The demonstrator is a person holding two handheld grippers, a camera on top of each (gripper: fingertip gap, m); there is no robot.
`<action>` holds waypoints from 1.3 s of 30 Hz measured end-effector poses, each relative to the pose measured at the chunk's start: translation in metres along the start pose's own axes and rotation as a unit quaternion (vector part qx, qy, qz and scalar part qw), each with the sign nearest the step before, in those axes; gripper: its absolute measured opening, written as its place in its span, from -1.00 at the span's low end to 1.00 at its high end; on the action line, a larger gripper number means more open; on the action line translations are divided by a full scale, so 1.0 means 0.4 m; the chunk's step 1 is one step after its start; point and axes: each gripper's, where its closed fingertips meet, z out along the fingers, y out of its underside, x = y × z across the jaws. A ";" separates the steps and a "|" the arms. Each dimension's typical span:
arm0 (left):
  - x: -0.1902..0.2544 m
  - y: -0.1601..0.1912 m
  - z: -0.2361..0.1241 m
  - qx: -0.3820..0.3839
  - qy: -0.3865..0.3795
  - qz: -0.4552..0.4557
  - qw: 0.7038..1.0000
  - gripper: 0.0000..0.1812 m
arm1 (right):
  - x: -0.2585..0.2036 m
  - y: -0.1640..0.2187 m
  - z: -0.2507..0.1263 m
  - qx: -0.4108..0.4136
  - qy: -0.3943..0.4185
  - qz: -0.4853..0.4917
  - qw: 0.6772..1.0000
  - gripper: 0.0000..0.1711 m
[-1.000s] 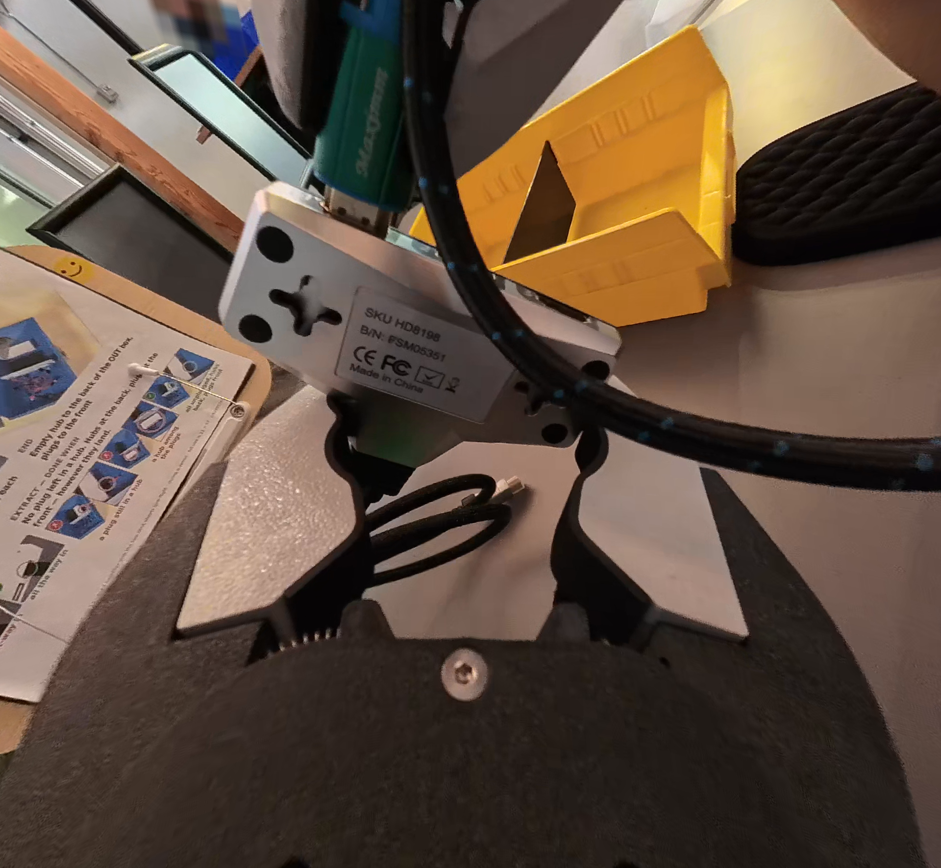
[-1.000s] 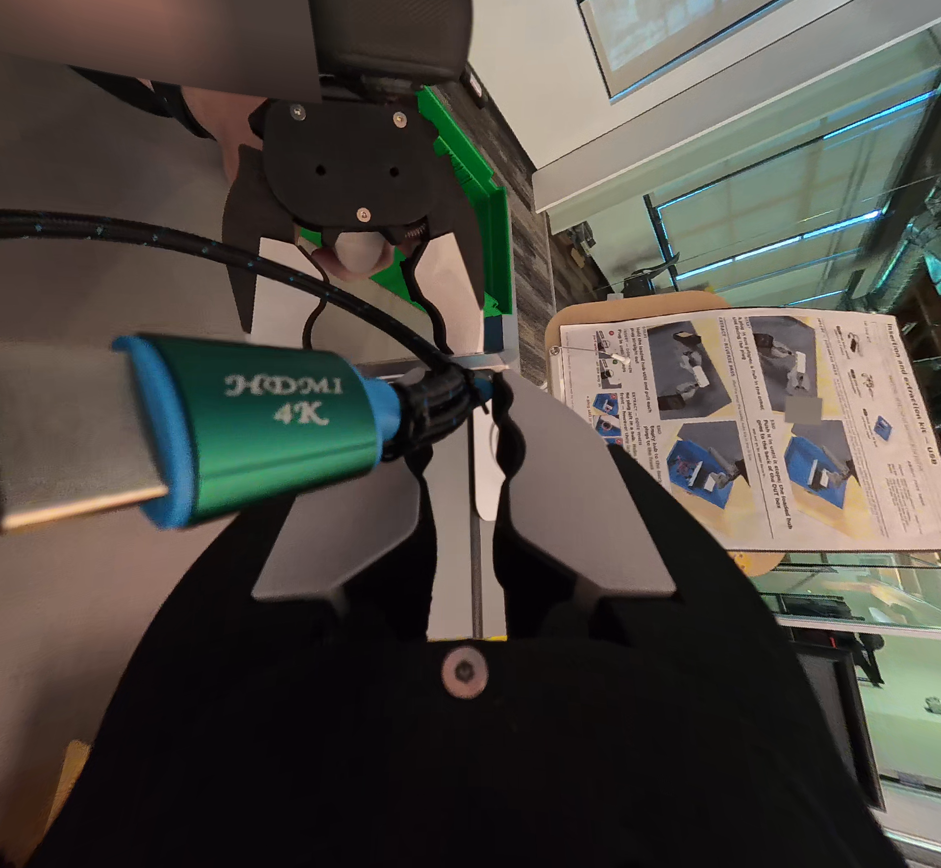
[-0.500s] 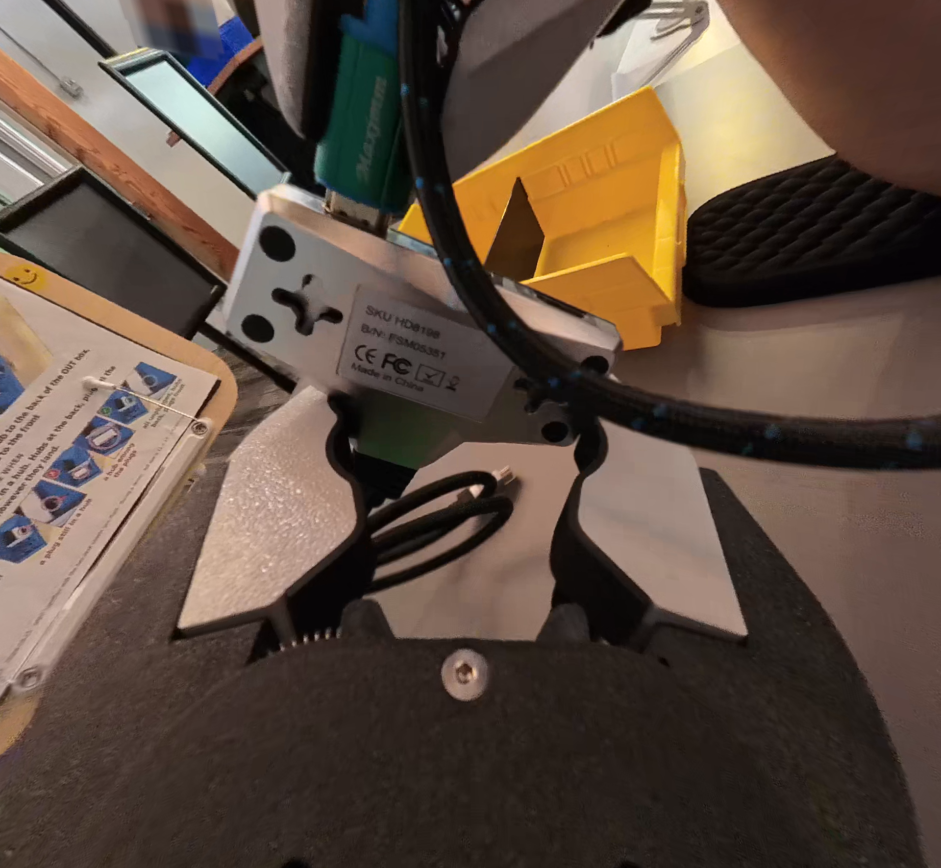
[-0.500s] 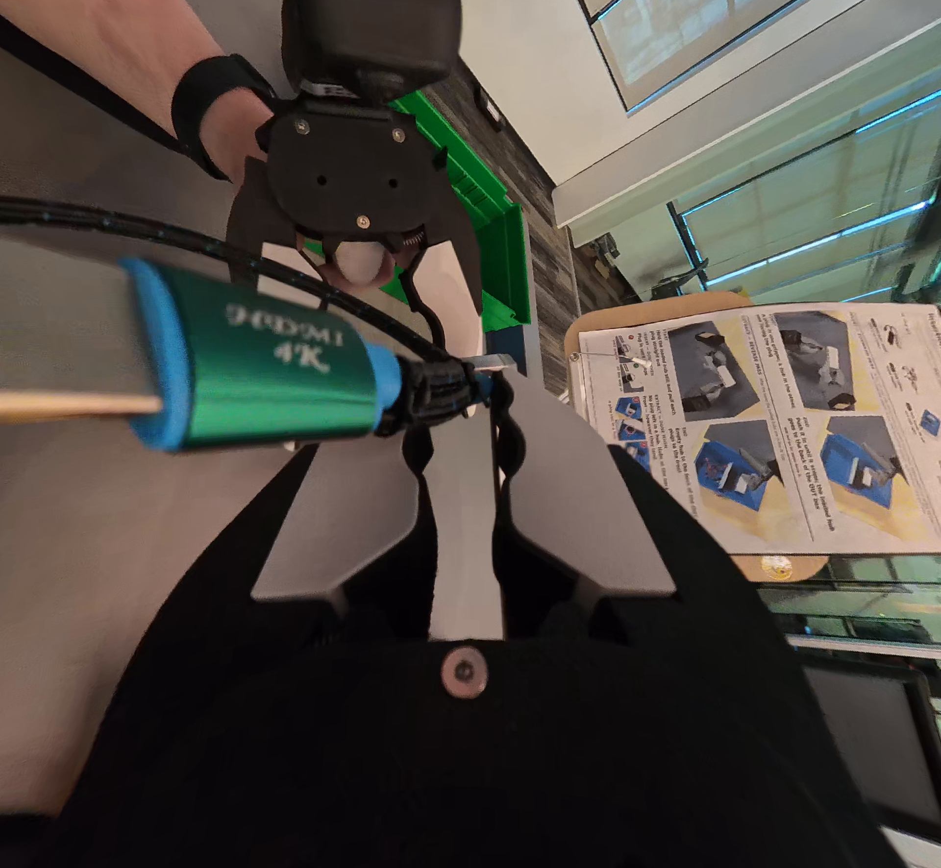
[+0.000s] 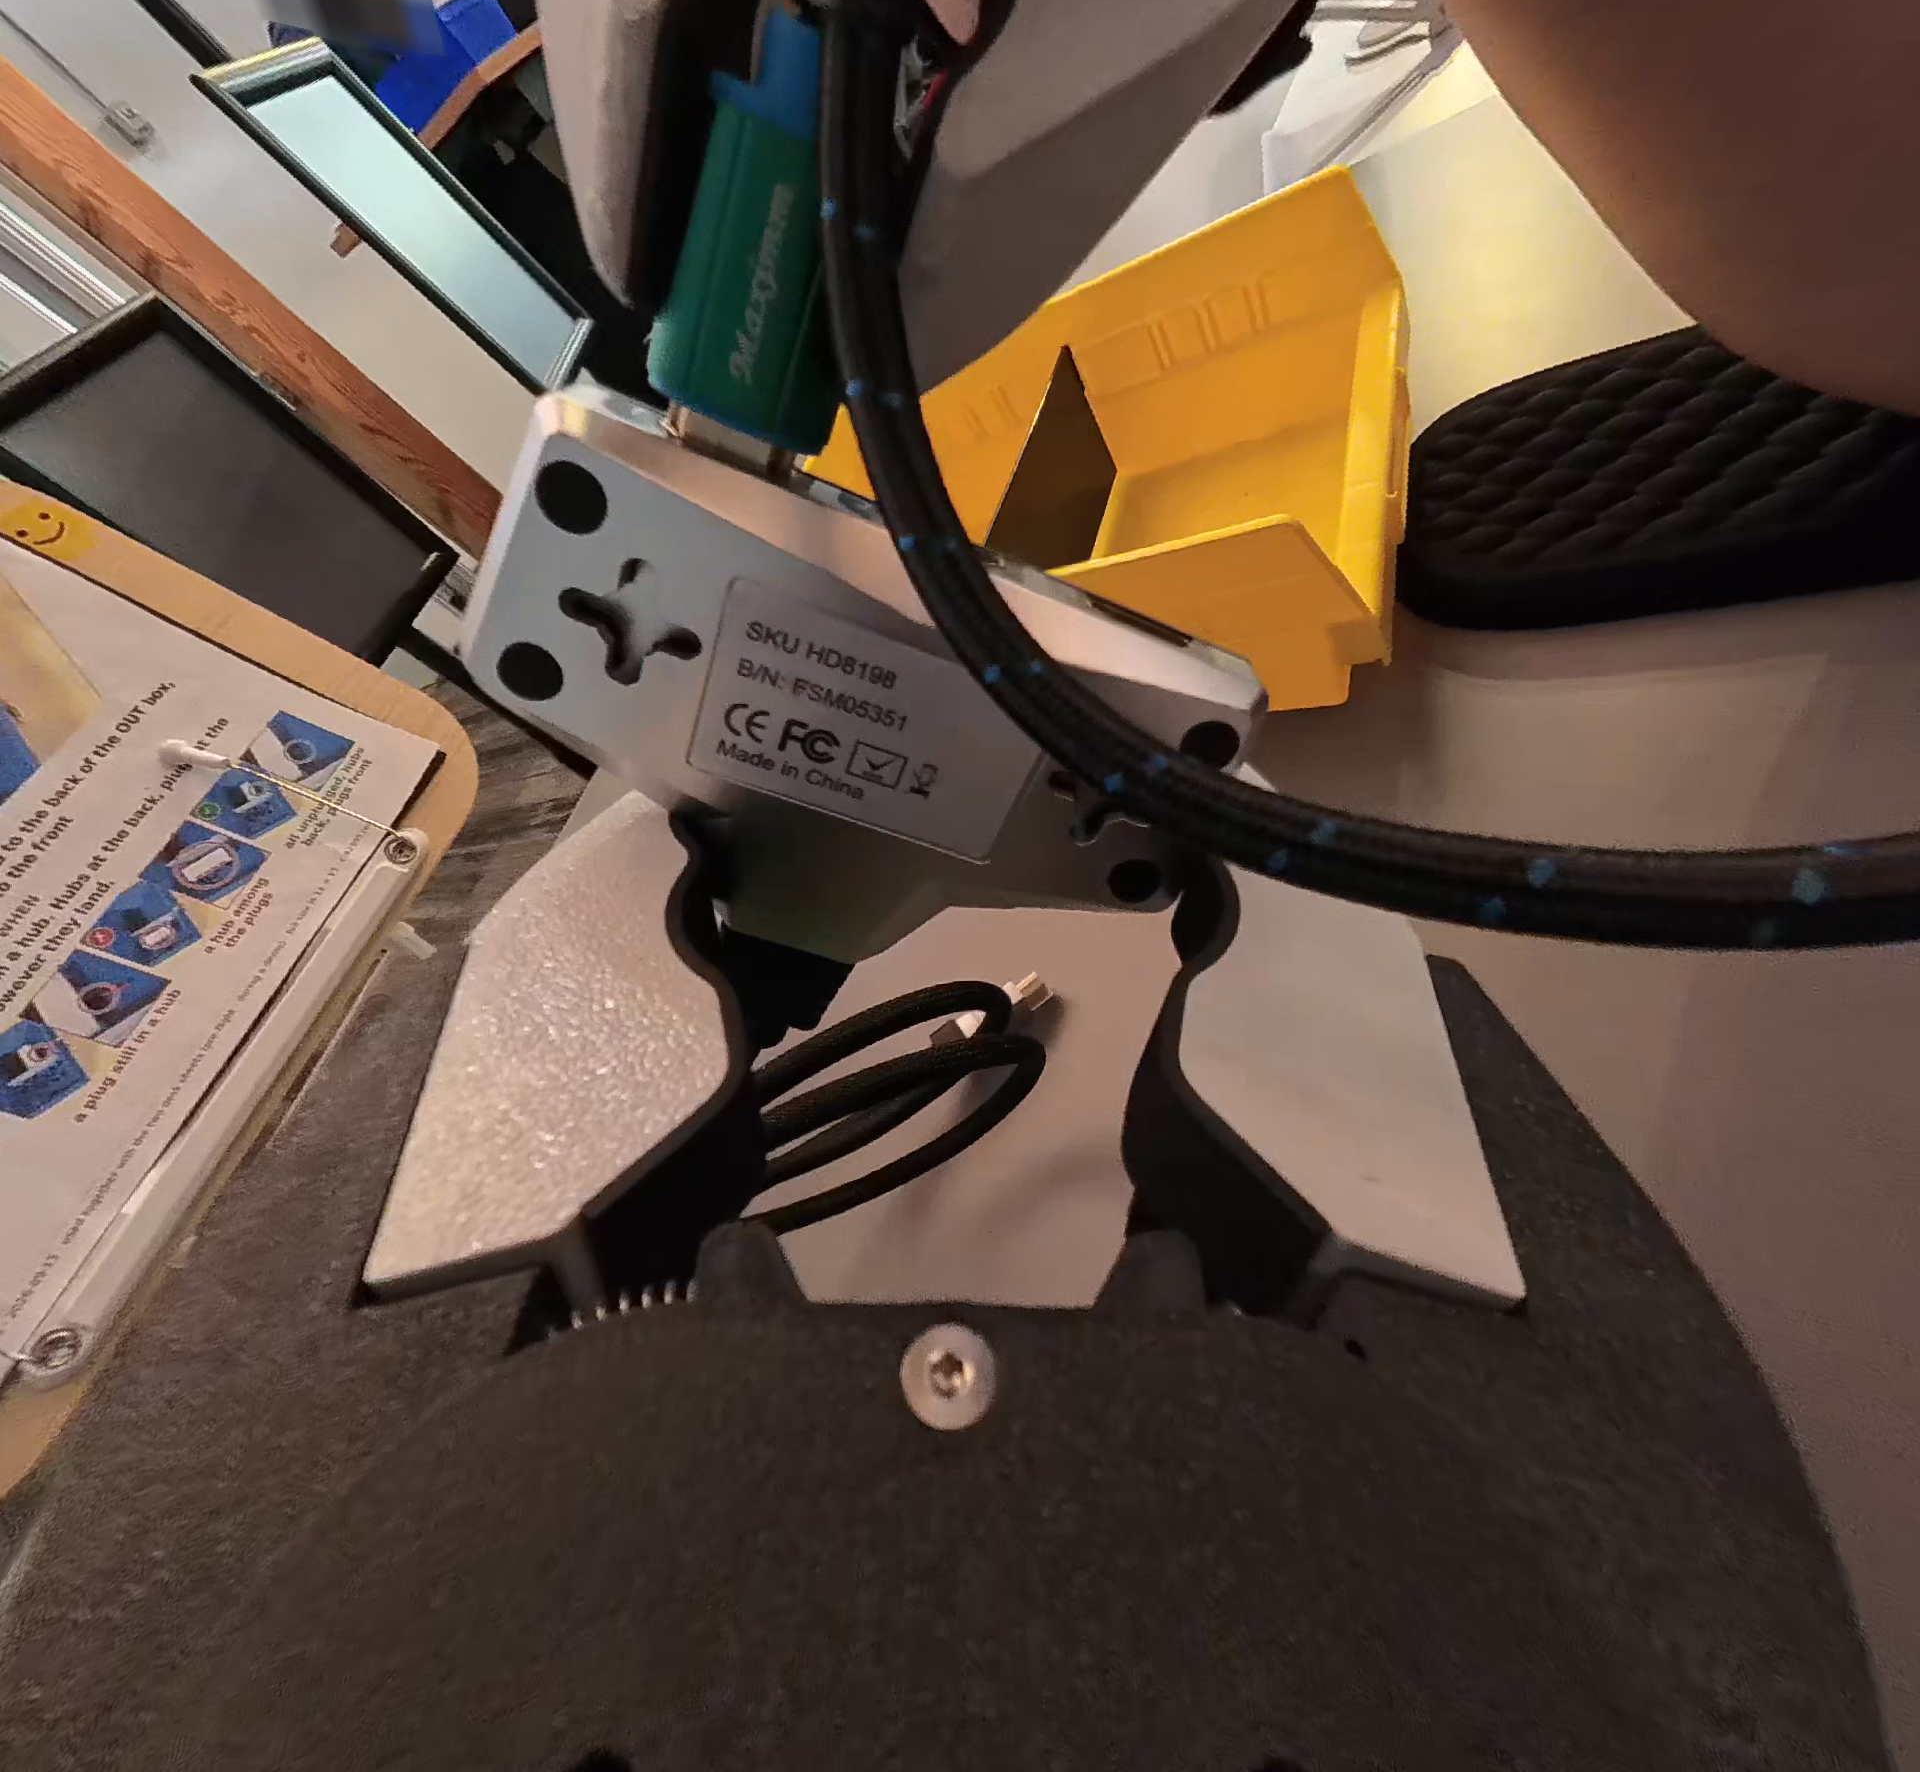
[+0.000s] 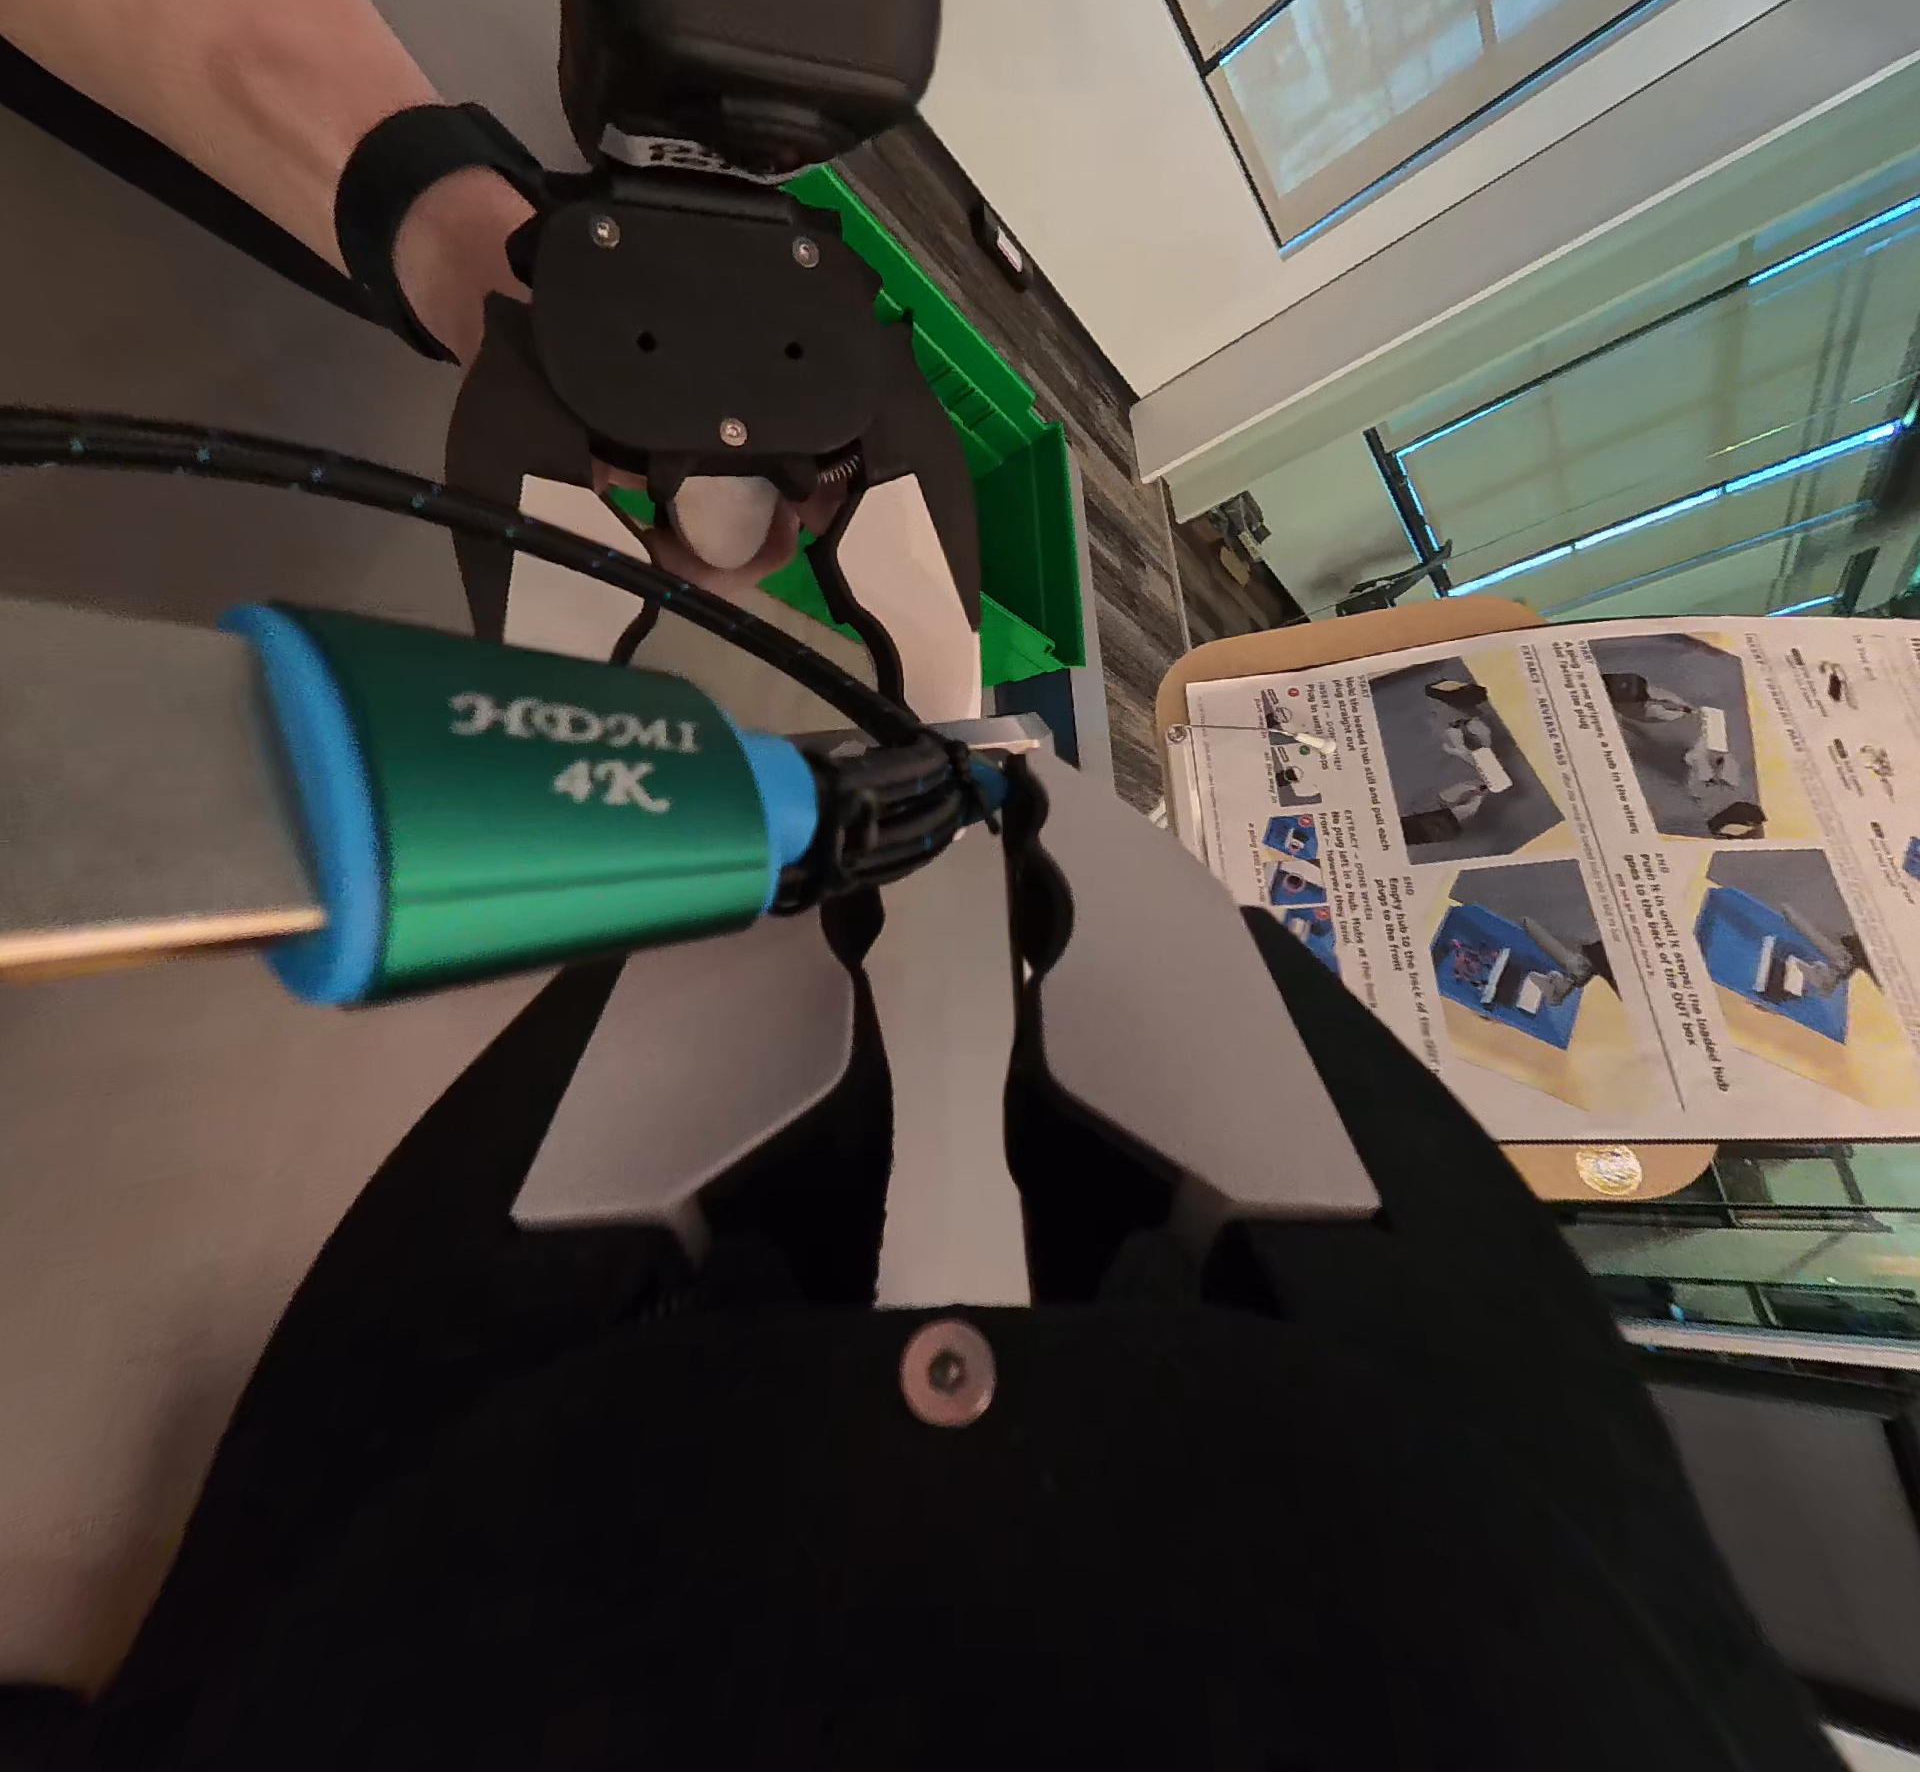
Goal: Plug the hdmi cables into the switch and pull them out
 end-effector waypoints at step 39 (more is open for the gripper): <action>-0.016 -0.086 -0.035 0.029 -0.055 0.041 0.997 -0.04 | 0.035 -0.042 -0.075 0.167 0.003 0.034 0.985 -0.76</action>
